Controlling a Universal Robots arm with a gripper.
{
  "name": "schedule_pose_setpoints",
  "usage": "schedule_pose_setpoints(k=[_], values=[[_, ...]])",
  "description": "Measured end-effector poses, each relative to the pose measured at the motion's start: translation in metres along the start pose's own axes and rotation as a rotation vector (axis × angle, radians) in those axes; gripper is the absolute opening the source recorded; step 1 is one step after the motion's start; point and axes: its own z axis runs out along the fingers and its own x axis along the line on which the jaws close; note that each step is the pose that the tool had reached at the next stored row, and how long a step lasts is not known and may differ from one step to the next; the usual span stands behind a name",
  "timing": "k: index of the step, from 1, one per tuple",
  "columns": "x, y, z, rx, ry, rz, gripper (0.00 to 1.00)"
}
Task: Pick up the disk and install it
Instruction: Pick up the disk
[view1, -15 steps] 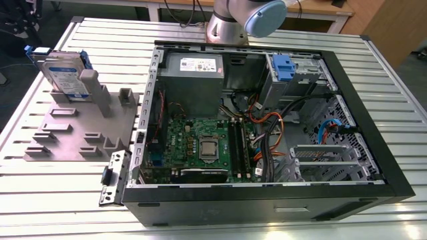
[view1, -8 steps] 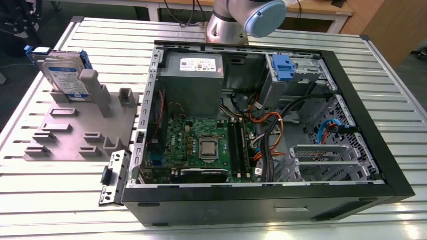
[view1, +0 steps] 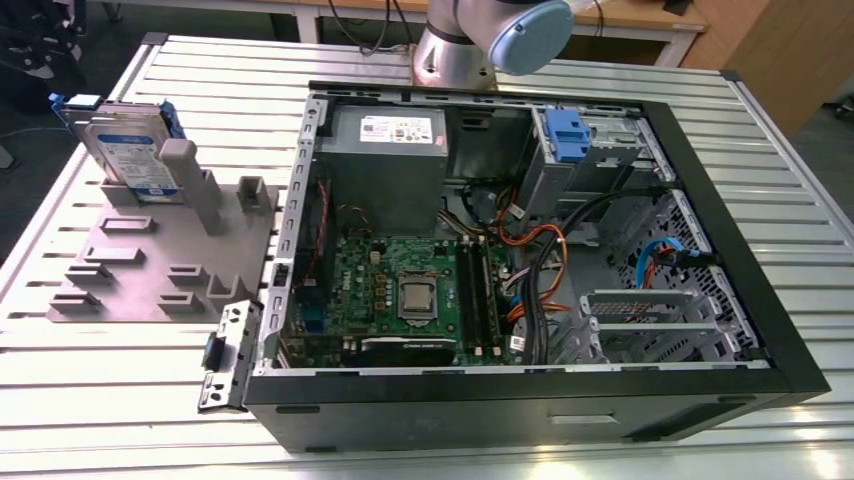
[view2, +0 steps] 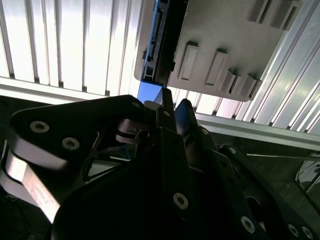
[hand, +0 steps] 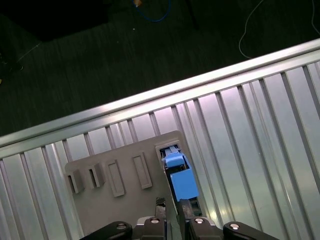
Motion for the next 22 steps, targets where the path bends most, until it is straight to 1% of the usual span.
schedule_pose_setpoints(k=[13,17,20,22], values=[[0.0002,0.0006,0.0002,0.0,0.0,-0.002,0.25],[0.0004,0.0013,0.0041,0.0002,-0.0002,-0.03,0.25],[0.0004,0.002,0.0075,0.0012,-0.0038,-0.04,0.25],[0.0004,0.0024,0.0086,0.0011,-0.0063,-0.041,0.25]])
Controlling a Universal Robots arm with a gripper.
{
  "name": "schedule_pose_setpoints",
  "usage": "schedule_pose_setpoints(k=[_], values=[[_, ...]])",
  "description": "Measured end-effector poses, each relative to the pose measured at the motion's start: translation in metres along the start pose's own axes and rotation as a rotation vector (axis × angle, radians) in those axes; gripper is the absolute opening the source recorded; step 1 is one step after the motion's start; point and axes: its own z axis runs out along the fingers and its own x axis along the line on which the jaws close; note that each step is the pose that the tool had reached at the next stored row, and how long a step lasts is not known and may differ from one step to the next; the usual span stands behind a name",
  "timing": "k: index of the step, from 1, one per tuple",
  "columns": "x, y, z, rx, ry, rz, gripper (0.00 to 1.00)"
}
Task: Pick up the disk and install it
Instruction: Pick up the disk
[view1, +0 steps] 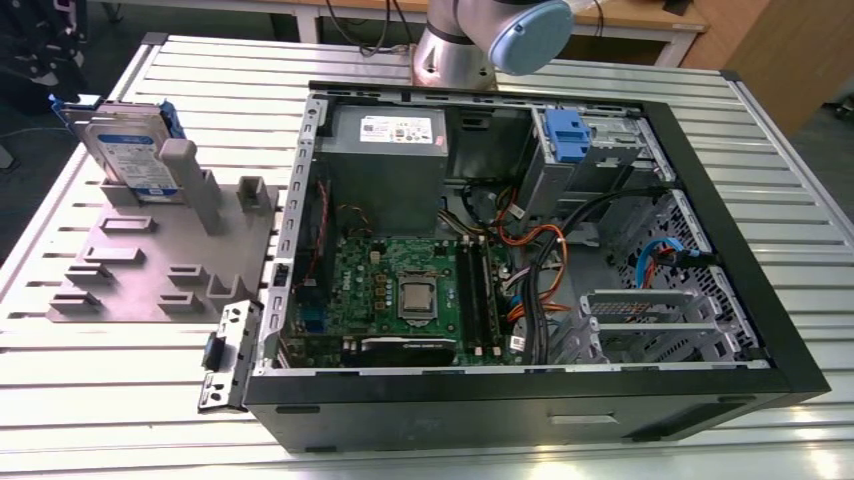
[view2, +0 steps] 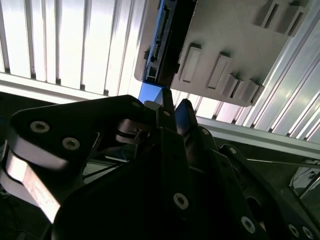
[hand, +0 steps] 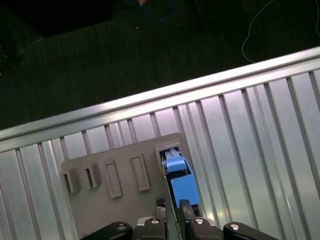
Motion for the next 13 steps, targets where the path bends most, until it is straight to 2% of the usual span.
schedule_pose_setpoints(k=[13], values=[[0.0,0.0002,0.0005,0.0027,-0.0023,-0.003,0.26]])
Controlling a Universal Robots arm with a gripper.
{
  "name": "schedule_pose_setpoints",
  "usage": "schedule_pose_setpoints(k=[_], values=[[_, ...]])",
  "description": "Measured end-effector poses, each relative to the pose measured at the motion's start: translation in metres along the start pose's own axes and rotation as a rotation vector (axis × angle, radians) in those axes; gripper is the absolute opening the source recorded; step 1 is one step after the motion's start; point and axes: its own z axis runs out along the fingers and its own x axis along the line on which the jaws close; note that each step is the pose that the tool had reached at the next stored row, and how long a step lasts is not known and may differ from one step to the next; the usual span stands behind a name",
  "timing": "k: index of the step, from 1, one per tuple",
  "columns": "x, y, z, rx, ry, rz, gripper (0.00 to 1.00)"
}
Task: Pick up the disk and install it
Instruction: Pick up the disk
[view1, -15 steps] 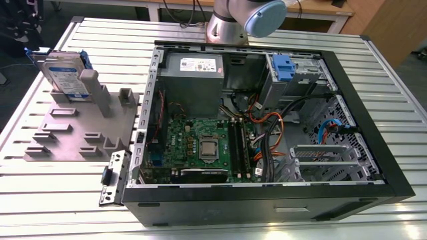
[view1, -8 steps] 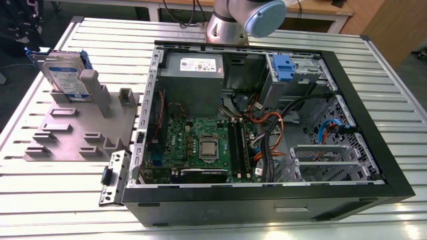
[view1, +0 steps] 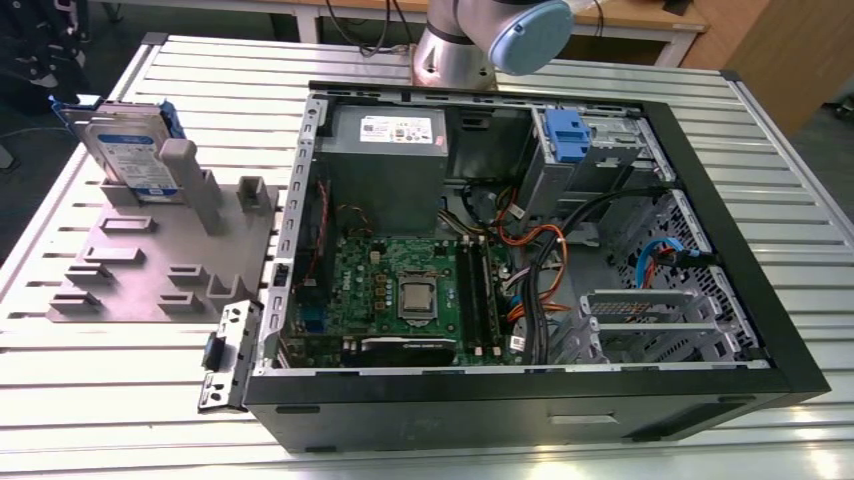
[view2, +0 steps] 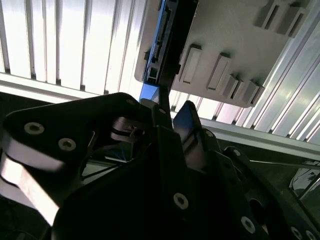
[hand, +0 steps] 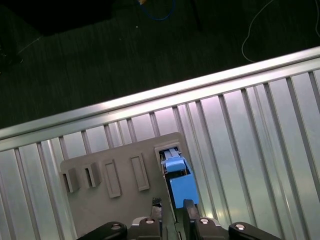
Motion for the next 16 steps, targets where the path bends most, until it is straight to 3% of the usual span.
schedule_pose_setpoints(k=[8,16], values=[[0.0,0.0,0.0,0.0019,-0.0005,-0.001,0.56],[0.0,0.0,0.0,0.0049,-0.0013,-0.002,0.56]])
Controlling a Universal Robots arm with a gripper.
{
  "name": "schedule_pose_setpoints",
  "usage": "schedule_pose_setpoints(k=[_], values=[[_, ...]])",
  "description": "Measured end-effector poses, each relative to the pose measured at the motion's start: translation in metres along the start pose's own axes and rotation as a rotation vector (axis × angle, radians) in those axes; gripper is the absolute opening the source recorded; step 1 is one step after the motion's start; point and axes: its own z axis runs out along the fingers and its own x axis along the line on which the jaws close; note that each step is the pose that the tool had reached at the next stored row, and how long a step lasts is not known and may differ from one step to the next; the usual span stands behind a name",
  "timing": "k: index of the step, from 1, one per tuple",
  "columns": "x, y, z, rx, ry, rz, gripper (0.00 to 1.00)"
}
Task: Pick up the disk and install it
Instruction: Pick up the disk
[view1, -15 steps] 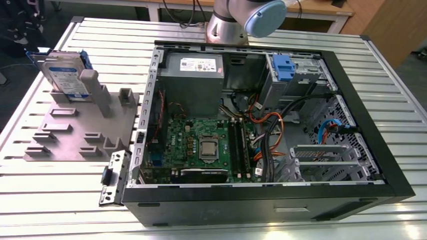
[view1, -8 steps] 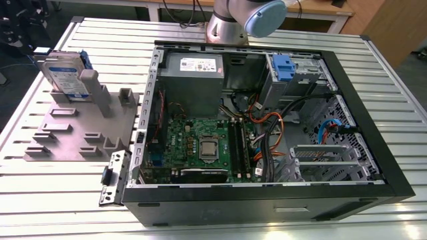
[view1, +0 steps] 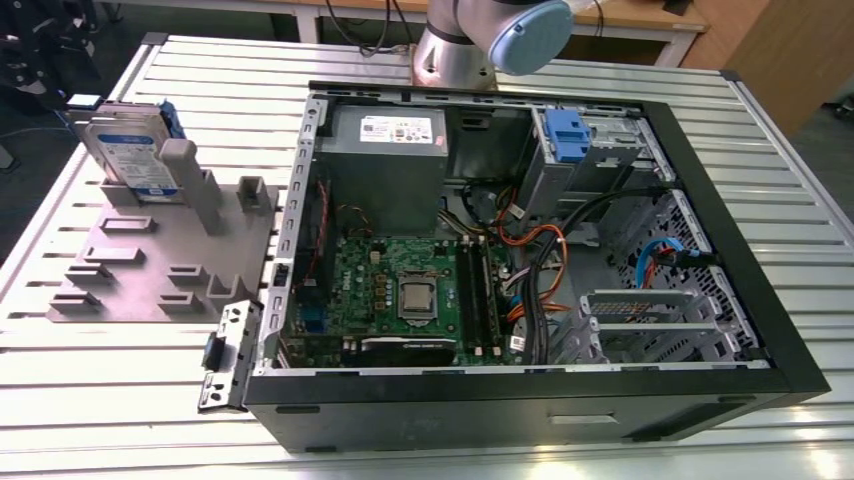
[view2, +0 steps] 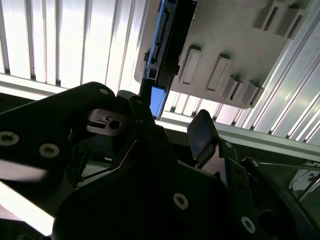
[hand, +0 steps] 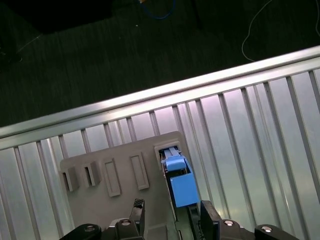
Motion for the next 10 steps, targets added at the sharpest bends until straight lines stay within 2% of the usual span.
schedule_pose_setpoints(k=[10], values=[[0.0002,0.0001,0.0,0.0017,-0.0012,-0.001,0.56]])
